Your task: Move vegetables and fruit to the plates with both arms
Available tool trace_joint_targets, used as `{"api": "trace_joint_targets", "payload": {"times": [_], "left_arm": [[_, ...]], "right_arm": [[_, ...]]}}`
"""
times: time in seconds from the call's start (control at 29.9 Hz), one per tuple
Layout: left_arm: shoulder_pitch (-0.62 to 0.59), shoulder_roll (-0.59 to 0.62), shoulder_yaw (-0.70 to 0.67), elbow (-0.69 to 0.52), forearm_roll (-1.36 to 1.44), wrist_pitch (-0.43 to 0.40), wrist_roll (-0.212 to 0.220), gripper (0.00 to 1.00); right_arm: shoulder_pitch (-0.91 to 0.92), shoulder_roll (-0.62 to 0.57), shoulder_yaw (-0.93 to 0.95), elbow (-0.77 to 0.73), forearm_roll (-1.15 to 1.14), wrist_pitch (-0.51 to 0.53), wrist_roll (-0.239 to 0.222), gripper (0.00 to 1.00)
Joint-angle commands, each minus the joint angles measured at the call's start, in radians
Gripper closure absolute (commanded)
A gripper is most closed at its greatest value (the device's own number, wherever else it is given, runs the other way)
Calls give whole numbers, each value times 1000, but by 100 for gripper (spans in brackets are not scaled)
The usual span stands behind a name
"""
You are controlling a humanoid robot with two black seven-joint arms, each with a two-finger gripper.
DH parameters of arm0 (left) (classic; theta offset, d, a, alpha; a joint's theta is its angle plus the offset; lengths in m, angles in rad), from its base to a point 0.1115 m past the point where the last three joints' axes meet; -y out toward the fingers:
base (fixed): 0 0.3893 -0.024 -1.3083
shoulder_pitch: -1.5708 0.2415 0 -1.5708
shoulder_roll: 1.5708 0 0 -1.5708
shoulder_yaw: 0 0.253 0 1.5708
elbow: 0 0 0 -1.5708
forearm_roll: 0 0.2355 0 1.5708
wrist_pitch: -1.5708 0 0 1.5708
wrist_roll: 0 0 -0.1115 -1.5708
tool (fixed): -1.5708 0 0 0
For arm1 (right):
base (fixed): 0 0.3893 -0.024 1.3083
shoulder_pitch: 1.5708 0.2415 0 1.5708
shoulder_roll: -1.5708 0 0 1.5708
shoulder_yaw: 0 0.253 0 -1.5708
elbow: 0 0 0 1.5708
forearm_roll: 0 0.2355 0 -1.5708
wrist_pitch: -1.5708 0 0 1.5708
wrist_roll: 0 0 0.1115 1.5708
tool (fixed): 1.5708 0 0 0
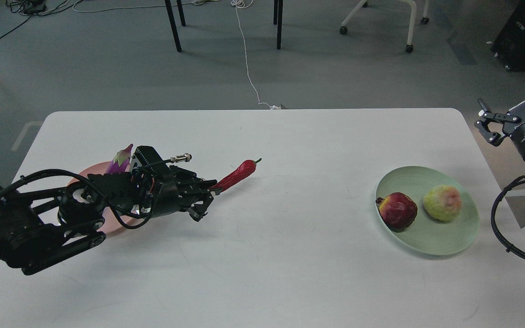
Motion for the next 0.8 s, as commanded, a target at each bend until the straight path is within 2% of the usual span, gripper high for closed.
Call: {"api": "trace_joint_targets", "payload": {"times": [0.0, 0.1, 0.2, 0.37, 0.47, 0.53, 0.6, 0.63, 0.67, 0.77], "left_arm": [[4, 184, -26, -129, -35, 3, 3, 93], [26, 322, -34, -145, -70, 6, -3, 93], [58, 396, -23, -128, -136, 4, -3, 92], [141, 404, -23, -61, -162, 6, 0, 90], [150, 387, -21, -16, -163, 6, 2, 86], [155, 366, -23, 2, -170, 4, 3, 77], [155, 355, -23, 10, -194, 6, 6, 51], [155, 355, -24, 10, -215, 7, 8, 30], [155, 355, -23, 10, -237, 7, 3, 17], [155, 366, -24, 10, -309, 4, -6, 11]], "right_arm": [[0, -1, 0, -2, 0, 0, 0, 1], [0, -1, 0, -12, 0, 0, 0, 1], [-1, 0, 0, -15, 0, 0, 0, 1], [0, 0, 0, -15, 0, 0, 0, 1], [3, 0, -2, -24, 0, 0, -1, 1], [5, 0, -2, -46, -2, 0, -1, 1], [7, 0, -3, -57, -2, 0, -3, 1], [7, -1, -3, -58, -2, 0, -3, 1], [5, -1, -5, -58, -2, 0, -3, 1], [0, -3, -5, -60, -2, 0, -3, 1]]}}
